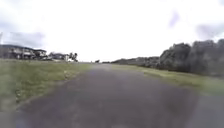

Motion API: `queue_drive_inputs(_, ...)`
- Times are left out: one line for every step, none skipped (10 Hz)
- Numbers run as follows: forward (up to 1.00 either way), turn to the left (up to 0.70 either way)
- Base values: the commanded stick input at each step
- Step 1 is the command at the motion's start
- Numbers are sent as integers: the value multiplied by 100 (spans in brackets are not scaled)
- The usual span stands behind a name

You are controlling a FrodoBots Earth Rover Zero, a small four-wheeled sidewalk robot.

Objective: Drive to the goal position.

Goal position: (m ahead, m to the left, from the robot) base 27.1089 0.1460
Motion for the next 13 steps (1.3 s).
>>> queue_drive_inputs(70, 2)
queue_drive_inputs(70, 2)
queue_drive_inputs(70, 2)
queue_drive_inputs(70, 2)
queue_drive_inputs(70, 2)
queue_drive_inputs(70, 2)
queue_drive_inputs(70, 2)
queue_drive_inputs(70, 2)
queue_drive_inputs(70, 2)
queue_drive_inputs(70, 2)
queue_drive_inputs(70, 2)
queue_drive_inputs(70, 2)
queue_drive_inputs(70, 2)
